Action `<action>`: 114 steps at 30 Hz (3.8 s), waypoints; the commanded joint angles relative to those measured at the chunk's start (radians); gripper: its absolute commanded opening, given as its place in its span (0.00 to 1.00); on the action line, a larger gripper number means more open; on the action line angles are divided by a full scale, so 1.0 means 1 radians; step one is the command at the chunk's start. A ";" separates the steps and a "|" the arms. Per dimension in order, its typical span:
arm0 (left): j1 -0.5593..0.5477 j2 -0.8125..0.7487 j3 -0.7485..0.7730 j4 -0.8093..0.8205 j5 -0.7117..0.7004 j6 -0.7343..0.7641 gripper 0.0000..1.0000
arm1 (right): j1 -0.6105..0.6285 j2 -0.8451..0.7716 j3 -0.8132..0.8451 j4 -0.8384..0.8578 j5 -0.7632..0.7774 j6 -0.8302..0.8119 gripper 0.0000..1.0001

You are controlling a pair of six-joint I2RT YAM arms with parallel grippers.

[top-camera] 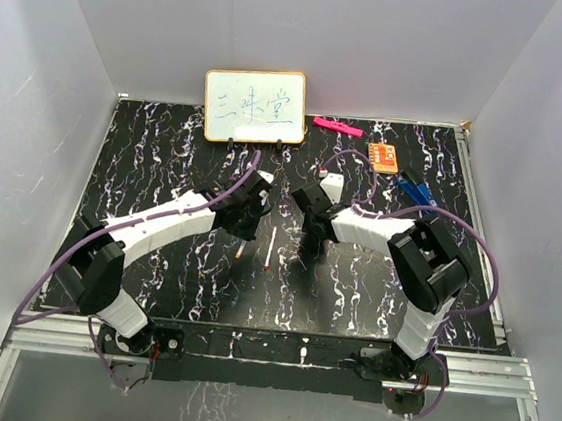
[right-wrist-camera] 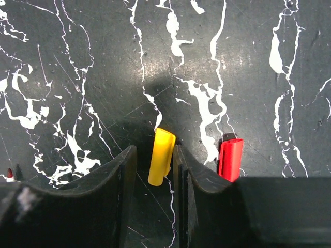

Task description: Insert the pens into the pen caps

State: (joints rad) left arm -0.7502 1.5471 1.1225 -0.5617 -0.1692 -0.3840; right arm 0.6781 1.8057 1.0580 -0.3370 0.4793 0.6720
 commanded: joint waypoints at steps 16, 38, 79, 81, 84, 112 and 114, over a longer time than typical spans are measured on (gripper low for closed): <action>-0.001 -0.021 0.003 0.014 -0.011 0.016 0.00 | -0.011 0.069 0.030 -0.063 -0.064 -0.009 0.00; -0.001 -0.170 -0.159 0.421 0.248 0.069 0.00 | -0.063 -0.425 -0.160 0.507 -0.281 -0.208 0.00; -0.001 -0.245 -0.373 0.981 0.479 -0.108 0.00 | -0.061 -0.604 -0.534 1.219 -0.446 -0.095 0.00; -0.001 -0.249 -0.375 0.979 0.471 -0.108 0.00 | -0.062 -0.603 -0.533 1.218 -0.445 -0.095 0.00; -0.001 -0.248 -0.374 0.979 0.466 -0.110 0.00 | -0.063 -0.602 -0.532 1.219 -0.447 -0.094 0.00; -0.001 -0.220 -0.367 1.008 0.469 -0.131 0.00 | -0.051 -0.566 -0.570 1.297 -0.467 -0.062 0.00; -0.001 -0.221 -0.368 1.013 0.469 -0.134 0.00 | -0.050 -0.563 -0.571 1.302 -0.467 -0.060 0.00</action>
State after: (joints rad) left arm -0.7502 1.3396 0.7521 0.4110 0.2966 -0.5129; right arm 0.6209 1.2388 0.4931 0.8948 0.0227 0.6086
